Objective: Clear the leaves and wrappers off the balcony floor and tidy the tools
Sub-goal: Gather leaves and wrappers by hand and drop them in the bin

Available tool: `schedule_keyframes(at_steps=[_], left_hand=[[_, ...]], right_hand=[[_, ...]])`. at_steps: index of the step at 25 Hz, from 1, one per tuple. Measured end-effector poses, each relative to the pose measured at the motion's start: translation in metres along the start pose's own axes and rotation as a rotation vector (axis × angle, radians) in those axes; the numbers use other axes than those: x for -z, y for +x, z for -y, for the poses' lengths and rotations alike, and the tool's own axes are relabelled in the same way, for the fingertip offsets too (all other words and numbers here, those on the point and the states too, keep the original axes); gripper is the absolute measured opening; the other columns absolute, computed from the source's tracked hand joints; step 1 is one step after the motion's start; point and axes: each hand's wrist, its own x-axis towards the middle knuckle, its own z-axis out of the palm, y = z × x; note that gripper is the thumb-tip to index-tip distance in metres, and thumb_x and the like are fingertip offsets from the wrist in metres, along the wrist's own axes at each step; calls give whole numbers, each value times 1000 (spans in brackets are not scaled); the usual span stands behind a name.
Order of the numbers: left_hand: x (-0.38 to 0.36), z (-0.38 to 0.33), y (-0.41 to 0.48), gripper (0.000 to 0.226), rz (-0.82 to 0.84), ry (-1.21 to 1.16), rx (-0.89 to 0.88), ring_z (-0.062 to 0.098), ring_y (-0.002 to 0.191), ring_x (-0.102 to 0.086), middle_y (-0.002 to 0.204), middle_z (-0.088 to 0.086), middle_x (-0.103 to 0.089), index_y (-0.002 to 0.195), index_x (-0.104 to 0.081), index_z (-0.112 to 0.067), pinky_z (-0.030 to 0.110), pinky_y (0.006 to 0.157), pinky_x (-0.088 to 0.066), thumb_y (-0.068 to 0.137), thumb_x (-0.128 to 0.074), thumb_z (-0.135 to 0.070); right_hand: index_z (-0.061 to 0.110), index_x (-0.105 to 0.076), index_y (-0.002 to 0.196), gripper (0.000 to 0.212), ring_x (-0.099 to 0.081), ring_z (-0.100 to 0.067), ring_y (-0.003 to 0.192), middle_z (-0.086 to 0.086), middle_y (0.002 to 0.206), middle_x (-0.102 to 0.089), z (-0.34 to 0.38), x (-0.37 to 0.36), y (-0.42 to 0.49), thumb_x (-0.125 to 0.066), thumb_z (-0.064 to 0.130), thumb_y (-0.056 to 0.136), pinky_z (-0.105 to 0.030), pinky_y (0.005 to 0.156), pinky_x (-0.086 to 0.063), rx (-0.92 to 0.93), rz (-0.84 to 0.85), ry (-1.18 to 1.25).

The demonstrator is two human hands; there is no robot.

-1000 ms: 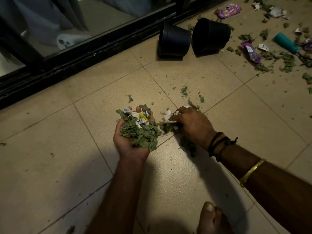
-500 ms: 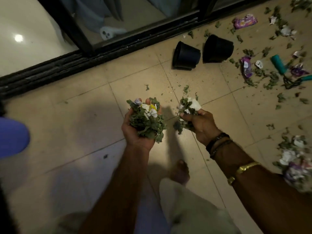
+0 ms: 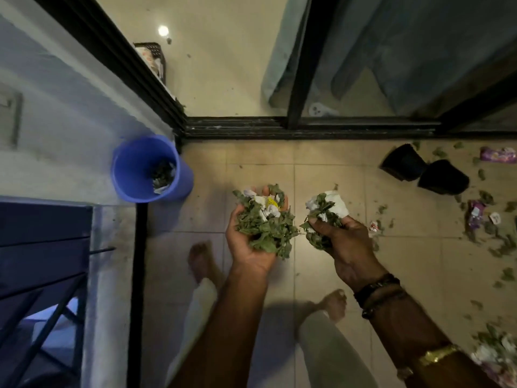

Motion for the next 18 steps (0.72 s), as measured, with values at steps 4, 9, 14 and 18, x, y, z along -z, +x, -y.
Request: schedule_keyframes(at_steps=[4, 9, 14, 18], left_hand=[[-16, -115, 3, 33, -2, -19, -93, 31, 95, -74, 105, 15, -74, 100, -74, -13, 58, 94, -53, 101, -44, -27], [-22, -265, 45, 44, 5, 5, -154, 27, 107, -68, 108, 11, -70, 97, -76, -10, 51, 107, -45, 103, -37, -31], [-8, -379, 122, 42, -159, 253, -235, 33, 101, -69, 110, 14, -69, 110, -71, -10, 47, 101, -51, 99, -41, -38], [5, -414, 173, 58, -403, 561, -265, 27, 79, -71, 91, 12, -76, 139, -58, -8, 29, 62, -57, 100, -38, -46]], right_hand=[[4, -72, 119, 36, -74, -22, 82, -13, 104, -77, -3, -126, -9, -74, -6, 84, -35, 73, -64, -1, 101, -51], [10, -73, 119, 38, -72, -19, 81, -7, 104, -78, -33, -282, 16, -75, -5, 84, -36, 72, -61, -49, 232, -80], [7, -74, 114, 35, -74, -29, 86, -13, 101, -78, -84, -411, 90, -79, -2, 80, -41, 74, -63, -55, 291, -247], [6, -56, 139, 58, -70, -37, 104, -20, 125, -68, -112, -457, 147, -75, -2, 84, -43, 64, -63, -156, 357, -375]])
